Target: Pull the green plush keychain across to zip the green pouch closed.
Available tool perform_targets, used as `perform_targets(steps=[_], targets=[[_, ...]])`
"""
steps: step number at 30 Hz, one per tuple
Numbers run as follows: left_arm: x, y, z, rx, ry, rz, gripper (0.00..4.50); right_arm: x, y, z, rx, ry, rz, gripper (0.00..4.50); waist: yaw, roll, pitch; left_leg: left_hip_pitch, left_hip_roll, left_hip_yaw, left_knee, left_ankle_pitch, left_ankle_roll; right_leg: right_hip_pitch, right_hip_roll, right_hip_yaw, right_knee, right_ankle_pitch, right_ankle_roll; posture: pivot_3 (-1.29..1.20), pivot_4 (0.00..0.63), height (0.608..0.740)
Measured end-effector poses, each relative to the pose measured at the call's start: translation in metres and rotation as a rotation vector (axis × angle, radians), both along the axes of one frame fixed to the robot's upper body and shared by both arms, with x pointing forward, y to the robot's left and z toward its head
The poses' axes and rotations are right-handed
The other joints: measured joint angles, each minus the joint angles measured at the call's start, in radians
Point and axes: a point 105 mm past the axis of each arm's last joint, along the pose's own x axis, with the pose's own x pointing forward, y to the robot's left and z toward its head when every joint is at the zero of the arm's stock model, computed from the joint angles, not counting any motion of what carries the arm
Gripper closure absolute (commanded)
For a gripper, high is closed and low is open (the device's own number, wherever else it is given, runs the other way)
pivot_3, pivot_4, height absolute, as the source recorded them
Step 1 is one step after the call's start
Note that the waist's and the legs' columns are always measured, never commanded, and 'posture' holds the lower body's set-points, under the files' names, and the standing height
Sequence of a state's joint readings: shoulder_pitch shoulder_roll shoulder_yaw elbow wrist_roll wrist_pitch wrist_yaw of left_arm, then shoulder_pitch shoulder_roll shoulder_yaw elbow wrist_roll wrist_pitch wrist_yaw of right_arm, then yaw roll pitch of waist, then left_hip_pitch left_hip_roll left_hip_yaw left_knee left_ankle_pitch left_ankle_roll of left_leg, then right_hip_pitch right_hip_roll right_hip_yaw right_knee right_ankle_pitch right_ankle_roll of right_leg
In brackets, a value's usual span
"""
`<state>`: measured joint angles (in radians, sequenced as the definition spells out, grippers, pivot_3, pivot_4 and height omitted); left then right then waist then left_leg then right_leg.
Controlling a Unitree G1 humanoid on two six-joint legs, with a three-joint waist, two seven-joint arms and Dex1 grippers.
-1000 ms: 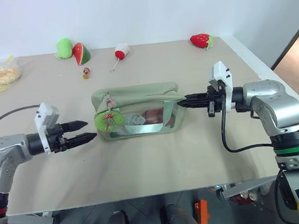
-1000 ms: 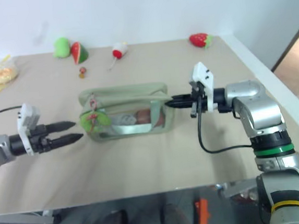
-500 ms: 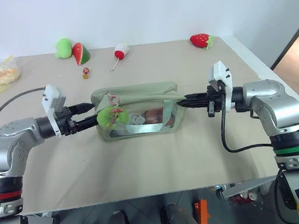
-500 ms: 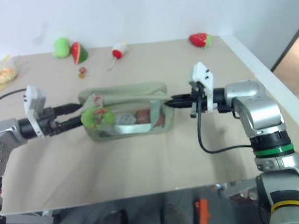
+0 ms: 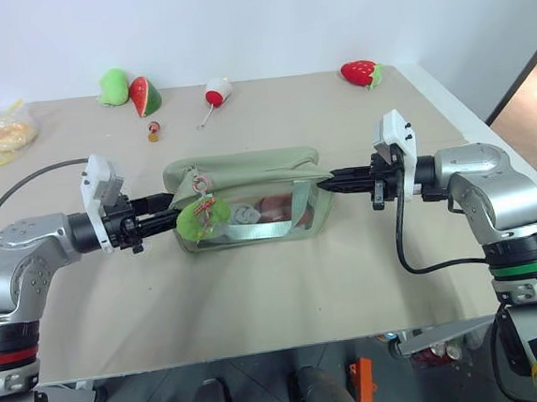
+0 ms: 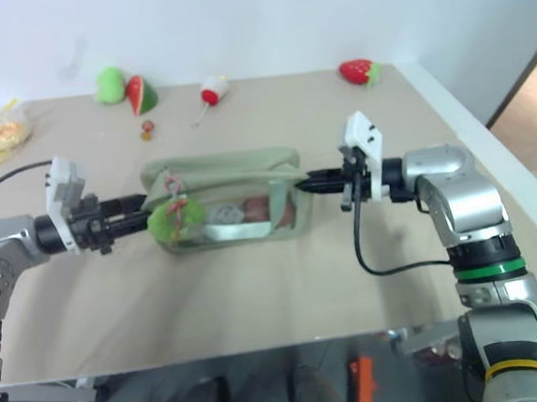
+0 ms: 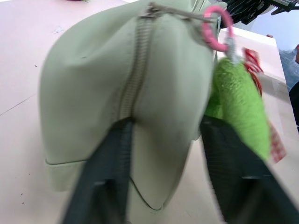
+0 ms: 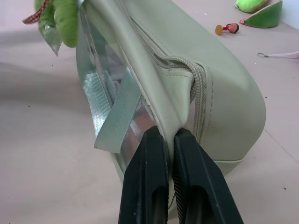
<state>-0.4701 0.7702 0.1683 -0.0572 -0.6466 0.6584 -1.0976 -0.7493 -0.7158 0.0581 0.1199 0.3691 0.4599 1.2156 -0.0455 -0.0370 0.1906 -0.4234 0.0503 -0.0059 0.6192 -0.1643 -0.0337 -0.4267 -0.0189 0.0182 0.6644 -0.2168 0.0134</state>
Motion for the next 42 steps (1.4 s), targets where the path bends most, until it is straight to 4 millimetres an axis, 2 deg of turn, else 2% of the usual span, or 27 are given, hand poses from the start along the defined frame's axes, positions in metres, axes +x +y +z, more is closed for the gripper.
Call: perform_targets(steps=[3,12,17,18,21,22,24,28,30,32,34,36,38,42], targets=[[0.000,0.000,0.001,-0.021,0.004,0.005,4.44,0.000,0.000,0.000,0.000,0.000,0.000,4.50,0.000,0.000,0.000,0.000,0.000,0.000,0.000,0.000,0.000,0.000,0.000,0.000,0.000,0.000,0.000,0.00,0.150,0.740],[0.003,0.001,0.001,-0.022,0.009,0.037,4.44,0.000,0.000,0.000,0.001,0.000,0.001,4.50,0.000,0.000,0.000,0.000,0.000,0.000,0.000,0.000,0.000,0.000,0.000,0.000,0.000,0.000,0.000,0.00,0.150,0.740],[0.005,0.003,0.001,-0.016,-0.003,0.057,4.50,0.007,0.000,-0.004,0.046,0.042,-0.034,2.69,0.001,0.000,0.000,0.000,0.000,0.000,0.000,0.000,0.000,0.000,0.000,0.000,0.000,0.000,0.000,0.00,0.150,0.740],[0.006,0.003,0.001,-0.016,-0.003,0.059,4.50,0.007,0.000,-0.004,0.047,0.044,-0.034,2.47,0.001,0.000,0.000,0.000,0.000,0.000,0.000,0.000,0.000,0.000,0.000,0.000,0.000,0.000,0.000,0.00,0.150,0.740],[0.006,0.003,0.001,-0.017,-0.007,0.061,4.50,0.007,-0.002,-0.003,0.054,0.048,-0.037,1.30,0.001,0.000,0.000,0.000,0.000,0.000,0.000,0.000,0.000,0.000,0.000,0.000,0.000,0.000,0.000,0.00,0.150,0.740],[0.006,0.003,0.001,-0.017,-0.007,0.061,4.50,0.007,-0.003,-0.002,0.060,0.047,-0.041,1.12,0.001,0.000,0.000,0.000,0.000,0.000,0.000,0.000,0.000,0.000,0.000,0.000,0.000,0.000,0.000,0.00,0.150,0.740],[0.006,0.003,0.001,-0.017,-0.007,0.062,4.50,0.009,-0.006,0.003,0.082,0.043,-0.060,1.12,0.001,0.000,0.000,-0.001,0.000,0.000,0.000,0.000,0.000,0.000,0.000,0.000,0.000,0.000,0.000,0.00,0.150,0.740],[0.006,0.003,0.001,-0.018,-0.007,0.062,4.50,0.017,-0.018,0.039,0.186,-0.044,-0.121,1.12,0.000,0.001,0.001,0.000,0.000,0.000,0.000,0.000,0.000,0.000,0.000,0.000,0.000,0.001,0.000,0.00,0.150,0.740],[0.006,0.003,0.000,-0.020,-0.006,0.061,4.50,0.018,-0.025,0.075,0.287,-0.122,-0.145,1.12,0.001,0.001,0.001,0.000,0.000,0.000,0.000,0.000,0.000,-0.001,0.000,0.000,0.000,0.001,0.000,0.00,0.150,0.740],[0.006,0.003,0.000,-0.020,-0.007,0.062,4.50,0.010,-0.025,0.102,0.356,-0.171,-0.115,1.12,0.001,0.001,0.001,0.000,0.000,0.000,-0.001,0.000,0.000,0.000,0.000,0.000,0.000,0.000,-0.001,0.00,0.150,0.740],[0.006,0.003,0.000,-0.020,-0.008,0.062,4.50,-0.003,-0.012,0.110,0.377,-0.163,-0.039,1.12,0.000,0.001,0.001,0.000,0.001,0.000,-0.002,-0.001,0.001,-0.001,0.001,0.000,0.000,0.000,-0.001,0.00,0.150,0.740],[0.006,0.003,0.000,-0.021,-0.008,0.061,4.50,-0.017,0.009,0.107,0.362,-0.127,0.061,1.12,0.000,0.001,0.001,0.000,0.001,0.000,-0.002,-0.001,0.001,-0.001,0.001,0.000,0.000,0.000,-0.001,0.00,0.150,0.740],[0.006,0.001,0.000,-0.028,-0.009,0.059,4.50,-0.038,0.037,0.090,0.297,-0.061,0.185,1.12,0.001,0.001,0.000,0.000,0.001,-0.001,-0.002,-0.001,0.001,-0.001,0.001,-0.001,0.000,-0.001,-0.001,0.00,0.150,0.740],[0.007,-0.002,-0.001,-0.046,-0.010,0.051,4.50,-0.060,0.073,0.049,0.184,0.080,0.313,1.12,0.001,0.001,0.000,-0.001,0.001,0.000,0.000,-0.001,0.001,0.000,0.000,0.000,0.000,0.000,0.000,0.00,0.150,0.740]])
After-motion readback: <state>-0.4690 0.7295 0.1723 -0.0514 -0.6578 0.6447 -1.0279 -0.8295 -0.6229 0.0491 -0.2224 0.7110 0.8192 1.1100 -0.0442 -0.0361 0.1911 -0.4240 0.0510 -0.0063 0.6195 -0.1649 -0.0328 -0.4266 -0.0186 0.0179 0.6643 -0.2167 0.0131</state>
